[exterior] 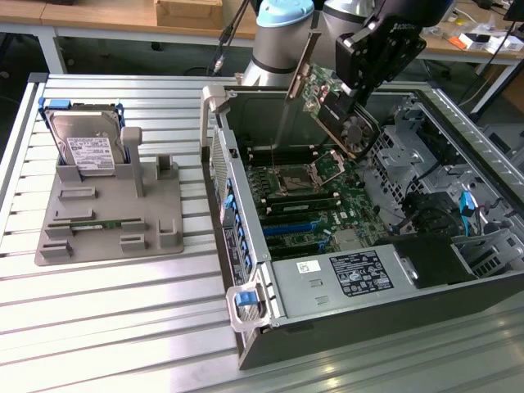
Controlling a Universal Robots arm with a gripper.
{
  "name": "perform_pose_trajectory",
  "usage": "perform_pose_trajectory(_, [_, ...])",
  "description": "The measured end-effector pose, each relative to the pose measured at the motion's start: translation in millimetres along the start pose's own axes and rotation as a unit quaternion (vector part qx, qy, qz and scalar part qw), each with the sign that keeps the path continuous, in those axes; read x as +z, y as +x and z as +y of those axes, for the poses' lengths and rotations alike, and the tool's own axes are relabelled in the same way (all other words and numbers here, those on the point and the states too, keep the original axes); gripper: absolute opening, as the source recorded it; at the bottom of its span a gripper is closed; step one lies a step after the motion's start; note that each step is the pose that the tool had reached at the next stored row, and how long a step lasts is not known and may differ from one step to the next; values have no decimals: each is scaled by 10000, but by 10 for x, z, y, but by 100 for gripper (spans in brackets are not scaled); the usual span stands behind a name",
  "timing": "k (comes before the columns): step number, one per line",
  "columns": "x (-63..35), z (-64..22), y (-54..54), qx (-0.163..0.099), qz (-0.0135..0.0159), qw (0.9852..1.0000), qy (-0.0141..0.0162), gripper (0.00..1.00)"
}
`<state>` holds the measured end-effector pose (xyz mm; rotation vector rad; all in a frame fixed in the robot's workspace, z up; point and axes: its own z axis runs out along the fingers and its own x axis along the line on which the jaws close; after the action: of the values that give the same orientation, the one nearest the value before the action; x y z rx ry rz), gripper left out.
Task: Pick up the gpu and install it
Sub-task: 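Insert the gpu into the slot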
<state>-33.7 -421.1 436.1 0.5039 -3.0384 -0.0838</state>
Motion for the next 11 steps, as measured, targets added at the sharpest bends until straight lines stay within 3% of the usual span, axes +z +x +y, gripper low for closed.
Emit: perform_pose_trajectory(11, [2,0,0,-439,28,9990,22,26])
